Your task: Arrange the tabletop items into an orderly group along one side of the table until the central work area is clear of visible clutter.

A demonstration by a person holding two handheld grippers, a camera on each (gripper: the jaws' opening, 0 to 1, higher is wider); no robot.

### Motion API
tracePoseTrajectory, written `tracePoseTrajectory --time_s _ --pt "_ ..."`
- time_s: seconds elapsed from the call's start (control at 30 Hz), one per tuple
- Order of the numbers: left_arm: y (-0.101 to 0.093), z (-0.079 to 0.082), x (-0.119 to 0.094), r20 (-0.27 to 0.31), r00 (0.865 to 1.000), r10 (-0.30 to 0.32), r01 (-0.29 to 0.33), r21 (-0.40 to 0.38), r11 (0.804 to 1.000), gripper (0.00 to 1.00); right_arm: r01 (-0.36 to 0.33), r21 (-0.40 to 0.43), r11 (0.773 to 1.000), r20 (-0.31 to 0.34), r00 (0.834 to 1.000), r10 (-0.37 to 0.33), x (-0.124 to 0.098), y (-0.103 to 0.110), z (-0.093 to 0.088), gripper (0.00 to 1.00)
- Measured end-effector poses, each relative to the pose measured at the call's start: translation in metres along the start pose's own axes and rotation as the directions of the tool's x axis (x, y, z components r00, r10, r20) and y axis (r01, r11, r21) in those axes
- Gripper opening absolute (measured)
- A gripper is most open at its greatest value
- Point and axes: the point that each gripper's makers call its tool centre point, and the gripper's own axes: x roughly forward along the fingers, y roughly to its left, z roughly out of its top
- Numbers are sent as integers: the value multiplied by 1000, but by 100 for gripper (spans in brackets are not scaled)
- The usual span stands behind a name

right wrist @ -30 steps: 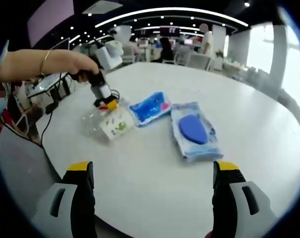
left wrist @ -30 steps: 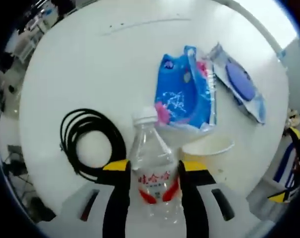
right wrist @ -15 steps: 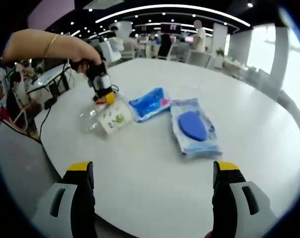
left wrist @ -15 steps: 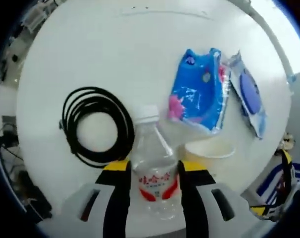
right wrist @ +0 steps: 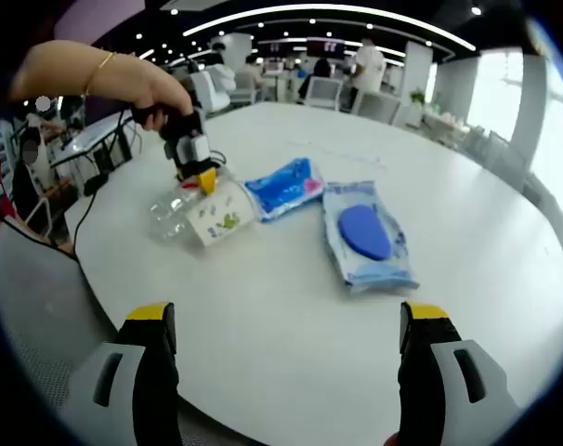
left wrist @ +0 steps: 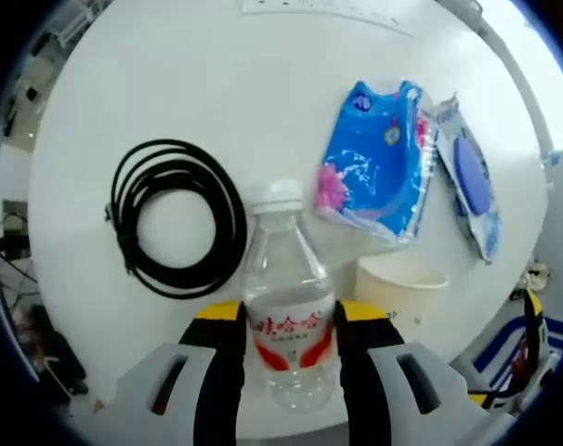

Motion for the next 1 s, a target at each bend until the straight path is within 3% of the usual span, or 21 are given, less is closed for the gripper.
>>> tracePoseTrajectory --time_s 0.17,0.3,0.33,0.4,0.67,1.0 --pt "0 0 0 5 1000 1 -1 3 1000 35 -3 -9 1000 -10 1000 3 1 1 -1 99" --pt "-6 5 0 51 998 -35 30 96 995 34 -2 -10 1000 -9 1000 2 1 1 0 99" --pt "-5 2 -1 46 999 -25 22 74 997 34 -2 -9 1000 -8 1000 2 1 1 0 99" --pt "-7 6 -1 82 996 -38 30 94 995 33 -3 -5 1000 -3 1000 3 0 2 1 99" --pt "-6 6 -7 129 990 -54 41 104 994 33 -14 -13 1000 34 999 14 -2 6 8 99" --pt "1 13 -29 228 971 -69 53 76 996 32 -20 7 1000 41 999 20 -2 4 8 99"
